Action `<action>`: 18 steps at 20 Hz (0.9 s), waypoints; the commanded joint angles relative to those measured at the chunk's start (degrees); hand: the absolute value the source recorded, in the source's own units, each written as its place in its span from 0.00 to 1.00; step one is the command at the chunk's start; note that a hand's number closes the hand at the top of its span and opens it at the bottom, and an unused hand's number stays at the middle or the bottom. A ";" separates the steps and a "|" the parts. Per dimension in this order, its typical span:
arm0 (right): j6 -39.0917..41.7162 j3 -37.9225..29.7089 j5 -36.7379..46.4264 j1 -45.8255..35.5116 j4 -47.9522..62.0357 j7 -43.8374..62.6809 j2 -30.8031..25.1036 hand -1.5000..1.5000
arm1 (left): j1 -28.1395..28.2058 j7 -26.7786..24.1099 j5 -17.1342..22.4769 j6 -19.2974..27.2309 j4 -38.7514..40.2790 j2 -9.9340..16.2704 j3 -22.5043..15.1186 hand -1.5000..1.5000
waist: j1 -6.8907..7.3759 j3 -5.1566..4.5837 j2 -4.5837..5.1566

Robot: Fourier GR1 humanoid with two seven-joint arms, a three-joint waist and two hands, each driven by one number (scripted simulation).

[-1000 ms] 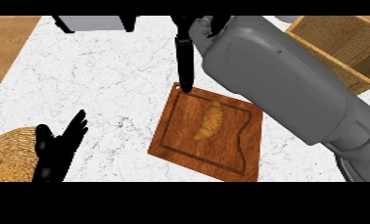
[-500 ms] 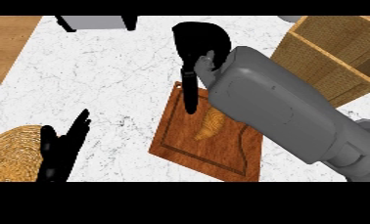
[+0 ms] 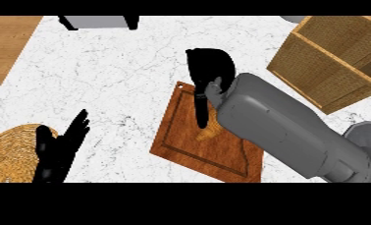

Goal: Pick the croissant from the cutting board and place it in the basket

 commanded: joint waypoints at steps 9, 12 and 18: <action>-1.76 0.74 7.86 9.97 -3.59 6.45 1.32 0.00 | 1.53 2.27 -0.88 -0.33 1.78 -1.06 0.09 0.50 | 0.60 -0.42 0.42; -2.80 1.56 11.36 12.70 -4.40 3.90 -0.09 0.00 | 3.14 0.14 -0.46 -2.01 2.62 -0.55 0.81 0.50 | 0.62 -0.43 0.44; -4.05 2.02 16.23 17.04 -4.55 2.28 2.76 0.00 | -2.08 1.94 -2.20 -0.15 5.72 -2.60 1.06 0.50 | 0.50 -0.43 0.55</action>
